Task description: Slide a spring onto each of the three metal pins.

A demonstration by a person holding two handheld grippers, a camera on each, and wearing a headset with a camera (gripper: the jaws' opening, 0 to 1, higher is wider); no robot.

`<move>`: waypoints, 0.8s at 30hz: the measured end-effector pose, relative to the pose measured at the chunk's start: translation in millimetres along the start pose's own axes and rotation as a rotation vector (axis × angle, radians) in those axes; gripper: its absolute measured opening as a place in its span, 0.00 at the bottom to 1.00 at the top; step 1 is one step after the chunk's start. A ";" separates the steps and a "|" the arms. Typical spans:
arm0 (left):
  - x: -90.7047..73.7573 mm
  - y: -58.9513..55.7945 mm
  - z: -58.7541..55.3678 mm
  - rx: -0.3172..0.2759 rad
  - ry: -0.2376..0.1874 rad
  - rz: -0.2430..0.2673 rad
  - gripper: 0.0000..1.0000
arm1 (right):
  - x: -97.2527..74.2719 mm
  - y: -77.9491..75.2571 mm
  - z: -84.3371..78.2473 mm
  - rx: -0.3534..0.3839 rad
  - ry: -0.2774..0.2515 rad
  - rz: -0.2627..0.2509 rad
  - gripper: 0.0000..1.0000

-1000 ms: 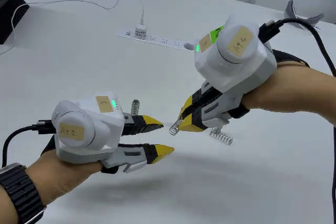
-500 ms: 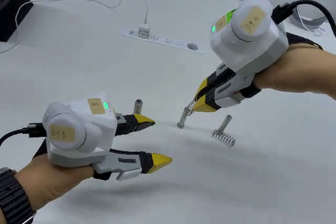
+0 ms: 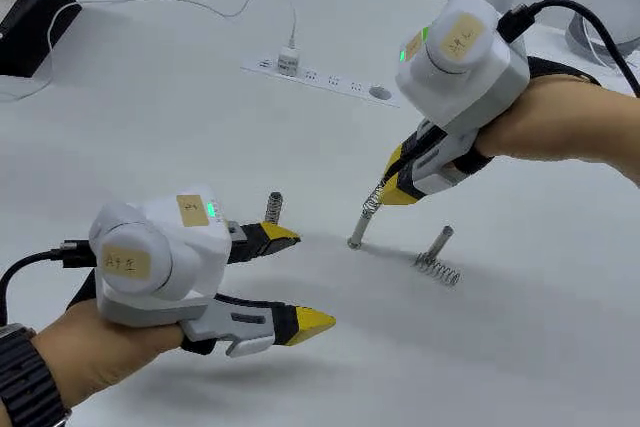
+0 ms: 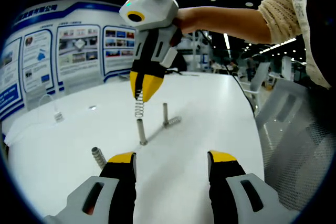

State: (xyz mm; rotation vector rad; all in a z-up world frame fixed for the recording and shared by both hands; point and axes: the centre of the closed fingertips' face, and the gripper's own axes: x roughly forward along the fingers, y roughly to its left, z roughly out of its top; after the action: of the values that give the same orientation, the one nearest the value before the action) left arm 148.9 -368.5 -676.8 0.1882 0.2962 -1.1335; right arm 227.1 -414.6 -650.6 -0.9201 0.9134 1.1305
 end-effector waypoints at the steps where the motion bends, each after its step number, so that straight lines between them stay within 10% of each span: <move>1: -0.3 0.1 -0.2 -0.001 0.000 0.000 0.56 | 1.2 0.1 -0.4 0.003 0.002 0.004 0.12; 24: -2.4 -0.7 -4.7 -0.019 0.002 0.009 0.54 | 39.5 3.3 -14.1 0.015 0.090 0.053 0.12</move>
State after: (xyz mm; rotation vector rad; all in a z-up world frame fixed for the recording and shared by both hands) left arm 146.7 -365.4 -680.5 0.1739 0.3076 -1.1217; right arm 229.3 -414.4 -692.6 -0.9457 1.0235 1.1331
